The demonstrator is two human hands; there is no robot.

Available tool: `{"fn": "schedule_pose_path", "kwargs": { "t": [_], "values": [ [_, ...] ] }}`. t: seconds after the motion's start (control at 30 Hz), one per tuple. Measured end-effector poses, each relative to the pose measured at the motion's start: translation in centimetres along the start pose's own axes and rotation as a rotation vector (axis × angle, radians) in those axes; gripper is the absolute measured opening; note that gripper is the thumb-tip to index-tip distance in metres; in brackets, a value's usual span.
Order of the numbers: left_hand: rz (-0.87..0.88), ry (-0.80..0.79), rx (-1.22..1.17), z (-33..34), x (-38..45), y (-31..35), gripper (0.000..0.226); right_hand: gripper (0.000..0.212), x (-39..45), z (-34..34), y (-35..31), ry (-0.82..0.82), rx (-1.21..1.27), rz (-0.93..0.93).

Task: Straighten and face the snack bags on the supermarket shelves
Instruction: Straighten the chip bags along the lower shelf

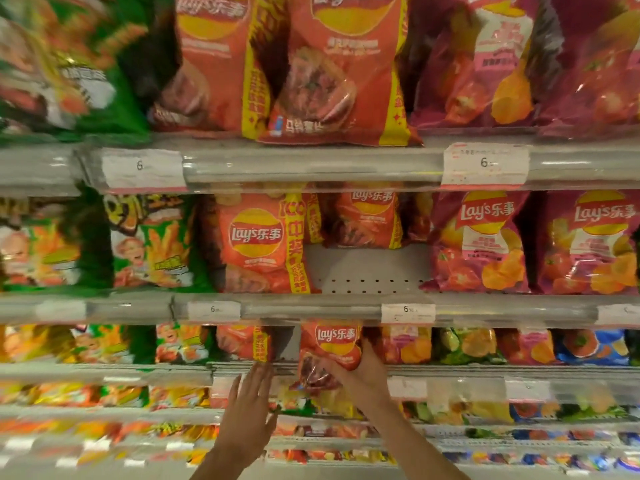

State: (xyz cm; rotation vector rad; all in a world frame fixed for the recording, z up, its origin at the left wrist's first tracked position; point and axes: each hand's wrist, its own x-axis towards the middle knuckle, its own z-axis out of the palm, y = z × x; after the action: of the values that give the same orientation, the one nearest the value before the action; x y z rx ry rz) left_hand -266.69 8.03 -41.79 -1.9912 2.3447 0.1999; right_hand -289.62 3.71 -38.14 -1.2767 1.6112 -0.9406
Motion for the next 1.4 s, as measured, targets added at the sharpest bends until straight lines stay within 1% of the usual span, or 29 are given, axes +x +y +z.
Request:
{"fn": "schedule_pose_path", "kwargs": {
  "t": [0.07,0.13,0.2,0.3,0.4,0.5,0.57,0.73,0.8,0.93,1.0,1.07,1.17,1.2,1.27,1.4],
  "values": [
    [0.01,-0.047,0.013,-0.3,0.0,-0.7,0.082,0.063,1.3,1.6,-0.7,0.049,-0.019,-0.021],
    [-0.003,-0.068,-0.005,-0.4,0.2,-1.0,0.084,0.065,2.5,3.0,-1.1,0.097,-0.031,-0.023],
    [-0.016,-0.068,-0.024,-0.4,0.5,-1.1,0.084,0.076,3.5,4.2,-1.2,0.118,-0.058,-0.025],
    [0.0,-0.079,-0.027,-0.6,0.6,-1.4,0.084,0.09,4.1,5.5,-1.6,0.082,-0.049,-0.024],
    [0.023,-0.095,-0.036,-0.8,0.8,-1.8,0.084,0.103,4.0,6.4,-1.5,0.098,-0.14,-0.022],
    [0.033,-0.109,-0.039,-0.8,0.9,-2.1,0.084,0.111,3.7,6.9,-1.2,0.094,-0.271,-0.015],
    [0.032,-0.101,-0.047,-0.7,1.0,-2.1,0.083,0.111,3.6,6.8,-1.2,0.081,-0.339,0.017],
    [0.008,-0.061,-0.09,0.0,1.2,-1.8,0.079,0.104,3.6,6.2,-1.3,-0.008,-0.368,0.078],
    [-0.018,-0.032,-0.092,0.4,1.2,-1.3,0.078,0.101,3.1,5.6,-1.1,-0.036,-0.36,0.071],
    [-0.093,0.052,-0.148,1.0,1.0,0.6,0.07,0.096,1.7,4.0,-0.3,-0.03,-0.348,0.006],
    [-0.131,0.099,-0.208,1.0,1.0,2.1,0.063,0.088,0.8,2.7,0.3,-0.014,-0.323,-0.024],
    [-0.15,0.119,-0.261,1.0,1.1,4.1,0.059,0.074,-0.1,0.9,1.0,0.021,-0.287,-0.049],
    [-0.125,0.172,-0.424,1.0,2.0,7.9,0.048,0.03,-0.9,-3.1,2.7,0.082,-0.11,-0.058],
    [-0.115,0.188,-0.495,0.9,2.4,9.5,0.043,0.022,-1.0,-4.8,3.5,0.131,-0.062,-0.033],
    [-0.119,0.194,-0.611,0.5,3.3,13.3,0.037,0.018,-1.1,-9.0,5.0,0.223,0.006,0.036],
    [-0.103,0.252,-0.755,-0.7,5.7,22.1,0.027,0.016,-0.7,-18.1,8.3,0.31,-0.041,0.12]
  ]
}}
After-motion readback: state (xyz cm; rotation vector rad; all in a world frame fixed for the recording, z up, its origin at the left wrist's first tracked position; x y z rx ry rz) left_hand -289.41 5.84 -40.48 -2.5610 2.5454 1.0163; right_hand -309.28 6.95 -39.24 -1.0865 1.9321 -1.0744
